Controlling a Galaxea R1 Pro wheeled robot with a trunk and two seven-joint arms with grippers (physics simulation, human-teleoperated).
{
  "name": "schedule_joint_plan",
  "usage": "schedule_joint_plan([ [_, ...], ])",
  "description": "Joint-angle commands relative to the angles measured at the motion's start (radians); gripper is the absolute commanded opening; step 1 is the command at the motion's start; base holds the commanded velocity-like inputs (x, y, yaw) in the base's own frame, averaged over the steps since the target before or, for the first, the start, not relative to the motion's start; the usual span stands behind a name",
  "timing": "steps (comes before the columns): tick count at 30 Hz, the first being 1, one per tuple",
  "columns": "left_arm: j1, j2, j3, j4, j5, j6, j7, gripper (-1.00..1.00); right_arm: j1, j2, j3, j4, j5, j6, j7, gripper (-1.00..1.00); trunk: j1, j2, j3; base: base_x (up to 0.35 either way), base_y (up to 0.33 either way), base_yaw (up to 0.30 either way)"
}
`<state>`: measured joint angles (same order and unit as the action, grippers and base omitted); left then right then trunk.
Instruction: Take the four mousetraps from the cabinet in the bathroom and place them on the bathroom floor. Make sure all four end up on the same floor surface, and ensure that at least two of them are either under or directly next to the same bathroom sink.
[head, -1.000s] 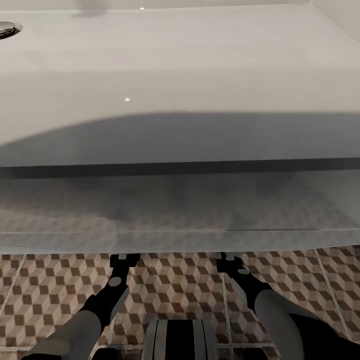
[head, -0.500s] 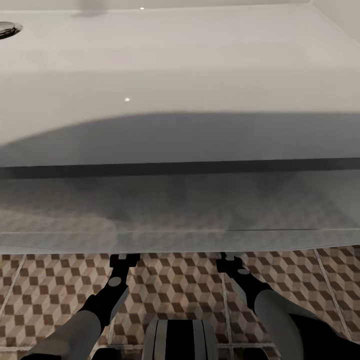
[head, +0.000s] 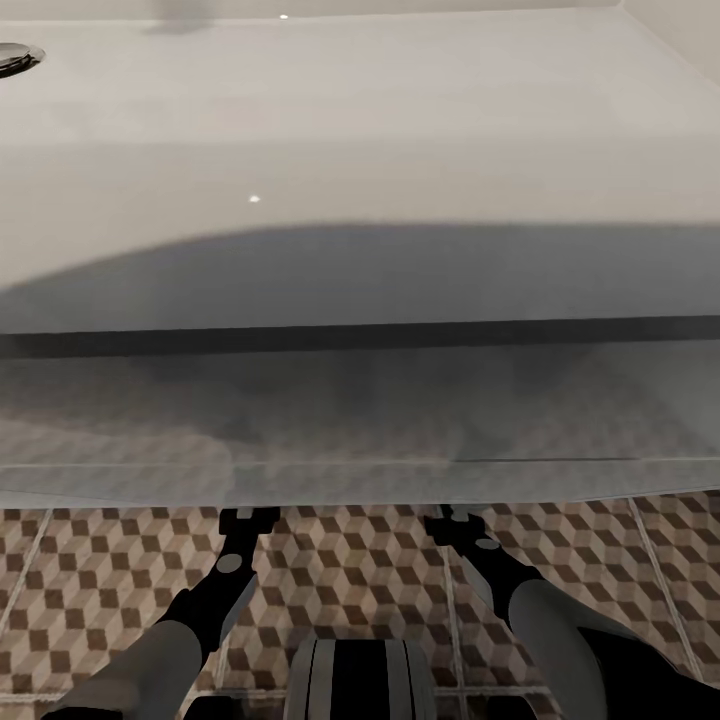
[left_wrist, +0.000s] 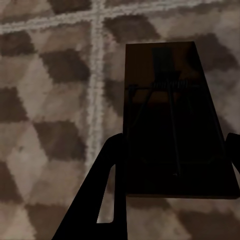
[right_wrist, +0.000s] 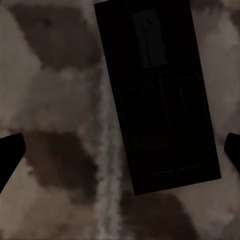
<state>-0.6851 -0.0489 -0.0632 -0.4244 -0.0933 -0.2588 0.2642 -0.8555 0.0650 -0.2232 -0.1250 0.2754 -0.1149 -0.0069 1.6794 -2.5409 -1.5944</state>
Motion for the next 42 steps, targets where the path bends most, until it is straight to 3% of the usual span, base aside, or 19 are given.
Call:
schedule_joint_plan([
  [1, -0.001, 0.001, -0.004, 0.001, -0.011, 0.0, 0.012, -1.0, 0.0, 0.001, -0.008, 0.001, 0.01, -0.003, -0.001, 1.0, 0.0, 0.0, 0.0, 0.0, 0.0, 0.0],
  [27, 0.001, 0.004, -0.003, 0.005, -0.004, -0.003, 0.001, -1.0, 0.0, 0.001, -0.007, 0.001, 0.009, -0.003, -0.001, 1.0, 0.0, 0.0, 0.0, 0.0, 0.0, 0.0],
  [42, 0.0, -0.001, -0.001, 0.052, -0.001, -0.064, 0.0, -1.0, 0.0, 0.0, -0.007, 0.001, 0.009, -0.002, -0.001, 1.0, 0.0, 0.0, 0.0, 0.0, 0.0, 0.0],
])
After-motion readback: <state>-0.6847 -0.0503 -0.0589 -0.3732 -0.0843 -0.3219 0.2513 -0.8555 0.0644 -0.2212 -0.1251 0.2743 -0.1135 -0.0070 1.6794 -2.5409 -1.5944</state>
